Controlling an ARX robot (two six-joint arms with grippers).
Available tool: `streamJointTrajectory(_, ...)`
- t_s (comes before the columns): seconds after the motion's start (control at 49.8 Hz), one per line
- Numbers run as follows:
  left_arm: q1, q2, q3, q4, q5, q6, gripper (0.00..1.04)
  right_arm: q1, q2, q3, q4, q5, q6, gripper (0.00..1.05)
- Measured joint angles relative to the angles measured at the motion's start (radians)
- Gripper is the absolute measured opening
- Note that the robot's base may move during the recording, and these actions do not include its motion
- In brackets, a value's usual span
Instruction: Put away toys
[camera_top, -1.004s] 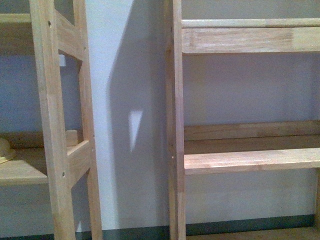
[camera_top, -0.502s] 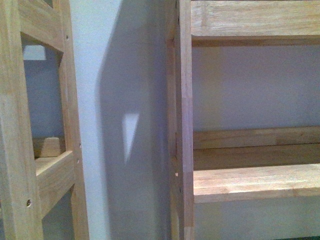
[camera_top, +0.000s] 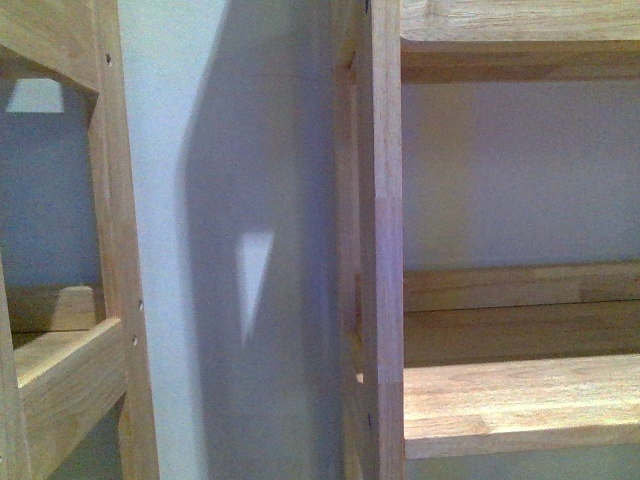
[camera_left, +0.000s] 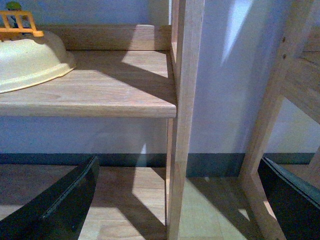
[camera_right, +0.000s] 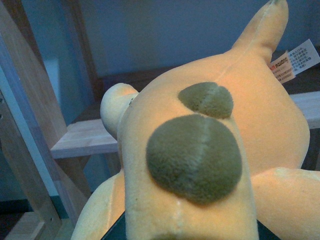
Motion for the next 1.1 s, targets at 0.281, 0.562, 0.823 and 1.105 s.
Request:
streamJointTrajectory(0.281,0.000,0.000,0.000,0.000,0.000,0.000,0.99,-0.089,0.115,0.055,0.028,0.002,-0.025,0.19)
streamJointTrajectory(0.562,0.000,0.000,0.000,0.000,0.000,0.000,0.99,-0.062,0.311,0.375,0.106,0.034,-0.029,0.19)
streamJointTrajectory(0.823,0.000,0.000,0.000,0.000,0.000,0.000,0.99,0.049,0.449,0.603,0.113,0.092,-0.106,0.19)
streamJointTrajectory(1.105,0.000,0.000,0.000,0.000,0.000,0.000,0.99,0.195,0.653,0.991,0.034,0.165,-0.253,0.19)
